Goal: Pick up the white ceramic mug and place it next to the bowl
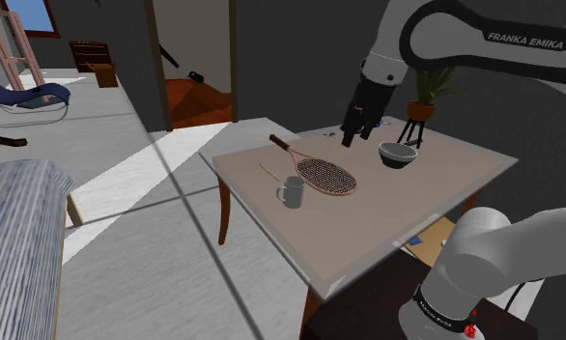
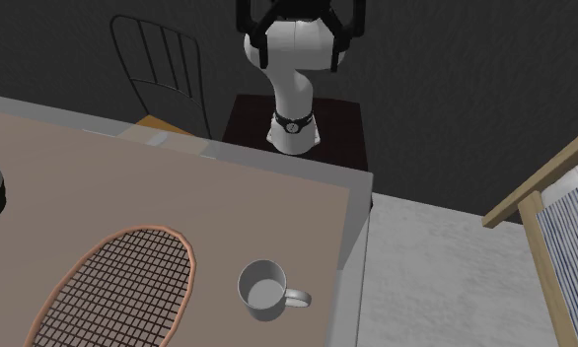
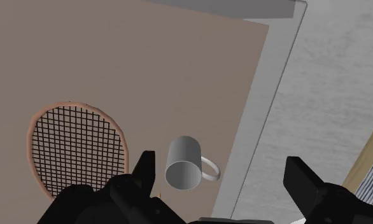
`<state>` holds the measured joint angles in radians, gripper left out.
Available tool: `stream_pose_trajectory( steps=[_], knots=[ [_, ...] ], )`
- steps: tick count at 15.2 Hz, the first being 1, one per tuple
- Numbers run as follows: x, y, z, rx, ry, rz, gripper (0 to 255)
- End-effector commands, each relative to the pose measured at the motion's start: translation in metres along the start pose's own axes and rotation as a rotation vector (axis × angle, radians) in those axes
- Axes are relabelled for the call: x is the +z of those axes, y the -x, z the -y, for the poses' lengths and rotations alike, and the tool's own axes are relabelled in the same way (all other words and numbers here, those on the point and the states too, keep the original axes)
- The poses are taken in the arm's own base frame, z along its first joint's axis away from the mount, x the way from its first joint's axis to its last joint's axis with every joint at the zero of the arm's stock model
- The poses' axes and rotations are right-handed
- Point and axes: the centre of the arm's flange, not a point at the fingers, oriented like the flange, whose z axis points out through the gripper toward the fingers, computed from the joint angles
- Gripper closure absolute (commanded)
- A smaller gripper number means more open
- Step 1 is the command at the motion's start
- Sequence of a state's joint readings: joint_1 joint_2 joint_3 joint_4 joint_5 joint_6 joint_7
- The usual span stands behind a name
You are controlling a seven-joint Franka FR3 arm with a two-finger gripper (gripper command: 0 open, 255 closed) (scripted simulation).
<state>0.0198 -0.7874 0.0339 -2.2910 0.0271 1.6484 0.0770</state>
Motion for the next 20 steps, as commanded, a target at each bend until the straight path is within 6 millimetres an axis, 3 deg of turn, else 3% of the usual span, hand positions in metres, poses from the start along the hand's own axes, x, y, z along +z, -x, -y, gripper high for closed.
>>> stream_pose_trajectory(
  steps=[1,20],
  knots=[
    [0.0,0.0,0.0,0.0,0.0,0.0,0],
    [0.204,-0.132,-0.06,-0.073,-0.02,-0.018,0]
  ],
)
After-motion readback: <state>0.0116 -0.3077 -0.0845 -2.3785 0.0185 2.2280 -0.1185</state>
